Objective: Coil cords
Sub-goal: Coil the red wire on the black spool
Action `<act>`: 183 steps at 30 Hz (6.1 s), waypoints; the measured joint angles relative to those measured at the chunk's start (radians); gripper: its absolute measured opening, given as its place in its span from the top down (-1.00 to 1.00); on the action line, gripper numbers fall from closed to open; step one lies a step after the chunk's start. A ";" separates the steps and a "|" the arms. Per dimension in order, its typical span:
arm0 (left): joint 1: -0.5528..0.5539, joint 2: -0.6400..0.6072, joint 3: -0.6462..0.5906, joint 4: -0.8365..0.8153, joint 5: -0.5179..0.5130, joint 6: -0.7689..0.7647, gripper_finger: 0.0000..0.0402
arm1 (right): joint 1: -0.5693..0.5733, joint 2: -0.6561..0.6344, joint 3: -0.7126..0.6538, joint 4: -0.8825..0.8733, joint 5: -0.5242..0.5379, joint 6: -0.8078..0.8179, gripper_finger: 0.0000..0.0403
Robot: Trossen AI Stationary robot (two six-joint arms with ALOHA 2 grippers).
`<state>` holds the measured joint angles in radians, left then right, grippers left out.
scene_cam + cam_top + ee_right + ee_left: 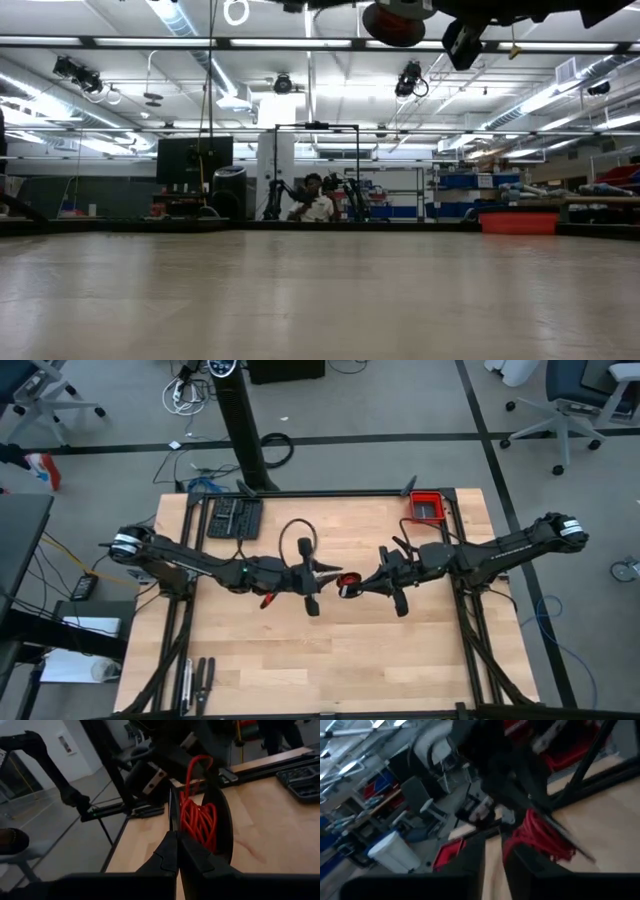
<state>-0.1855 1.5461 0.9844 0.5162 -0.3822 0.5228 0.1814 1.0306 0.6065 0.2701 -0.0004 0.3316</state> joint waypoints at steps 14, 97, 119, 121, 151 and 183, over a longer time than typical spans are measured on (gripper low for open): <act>-0.010 0.049 0.133 -0.167 -0.055 0.012 0.34 | -0.001 0.000 -0.001 -0.044 -0.032 0.017 1.00; 0.125 0.060 0.481 -1.004 0.316 -0.475 0.56 | -0.190 0.030 0.125 -0.105 -0.611 -0.073 0.99; 0.160 0.048 0.554 -1.007 0.223 -0.420 0.48 | -0.188 -0.010 0.125 -0.193 -0.706 0.057 0.99; 0.165 0.048 0.554 -1.028 0.223 -0.421 0.52 | -0.188 -0.004 0.125 -0.197 -0.734 0.081 0.99; 0.233 0.048 0.554 -1.042 0.309 -0.426 1.00 | -0.219 -0.003 0.125 -0.363 -1.093 0.379 0.99; 0.125 0.050 0.086 -0.039 0.328 -0.466 1.00 | -0.192 -0.003 0.125 -0.263 -0.594 -0.246 0.99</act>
<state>-0.0608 1.5957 1.0701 0.4769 -0.0539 0.0568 -0.0103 1.0275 0.7315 0.0073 -0.5946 0.0852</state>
